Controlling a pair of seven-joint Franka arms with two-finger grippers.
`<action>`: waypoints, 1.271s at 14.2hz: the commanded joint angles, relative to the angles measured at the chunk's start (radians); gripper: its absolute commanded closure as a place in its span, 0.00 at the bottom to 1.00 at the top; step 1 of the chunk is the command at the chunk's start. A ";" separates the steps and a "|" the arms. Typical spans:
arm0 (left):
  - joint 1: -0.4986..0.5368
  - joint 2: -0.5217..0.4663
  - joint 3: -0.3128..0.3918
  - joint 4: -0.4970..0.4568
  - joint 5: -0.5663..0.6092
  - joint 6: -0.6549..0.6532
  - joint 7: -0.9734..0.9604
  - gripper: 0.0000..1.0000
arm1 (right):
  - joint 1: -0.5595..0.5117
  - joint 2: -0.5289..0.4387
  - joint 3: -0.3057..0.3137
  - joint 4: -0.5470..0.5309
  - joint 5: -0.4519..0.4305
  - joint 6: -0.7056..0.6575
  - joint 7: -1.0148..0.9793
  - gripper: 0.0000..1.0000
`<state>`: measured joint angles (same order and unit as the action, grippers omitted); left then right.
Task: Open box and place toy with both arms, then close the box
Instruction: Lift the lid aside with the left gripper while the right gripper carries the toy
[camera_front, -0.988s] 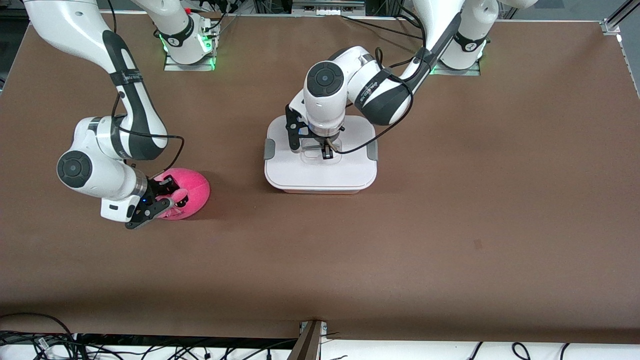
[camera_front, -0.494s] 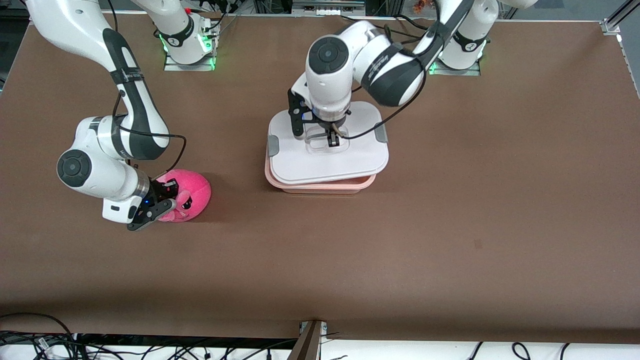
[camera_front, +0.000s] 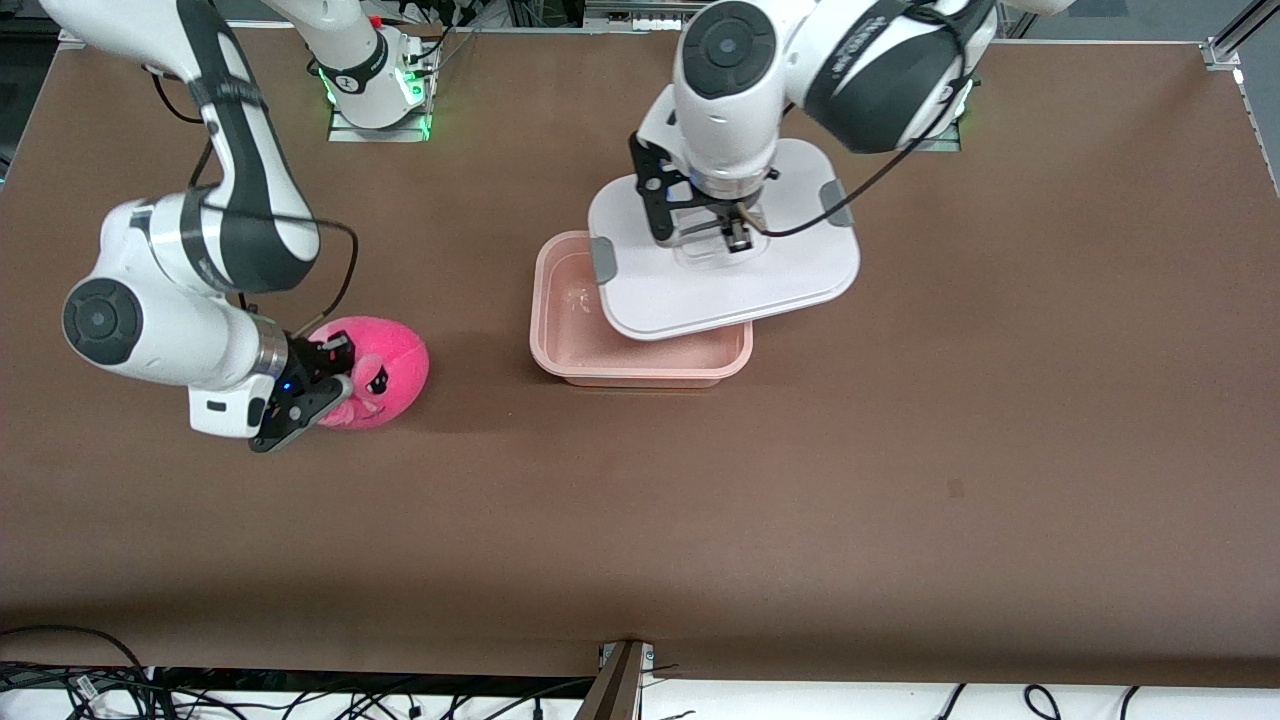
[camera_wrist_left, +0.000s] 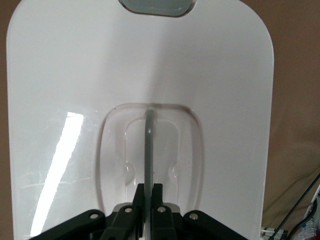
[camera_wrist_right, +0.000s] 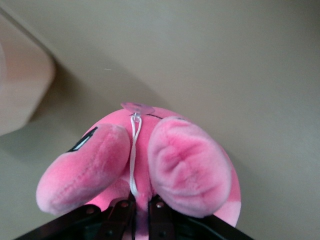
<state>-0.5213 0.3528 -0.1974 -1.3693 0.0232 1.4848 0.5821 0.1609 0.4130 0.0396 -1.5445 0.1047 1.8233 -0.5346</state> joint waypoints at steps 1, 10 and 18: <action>0.085 -0.043 -0.005 0.004 -0.022 -0.084 0.077 1.00 | -0.001 -0.033 0.093 0.053 0.009 -0.078 -0.016 1.00; 0.418 -0.031 0.007 -0.002 0.027 -0.149 0.595 1.00 | 0.182 -0.036 0.250 0.109 -0.059 -0.078 -0.002 1.00; 0.495 -0.006 0.007 -0.016 0.061 -0.139 0.726 1.00 | 0.295 0.019 0.250 0.103 -0.210 -0.079 -0.015 1.00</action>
<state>-0.0433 0.3420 -0.1784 -1.3857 0.0738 1.3483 1.2744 0.4212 0.4091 0.2939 -1.4636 -0.0626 1.7624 -0.5366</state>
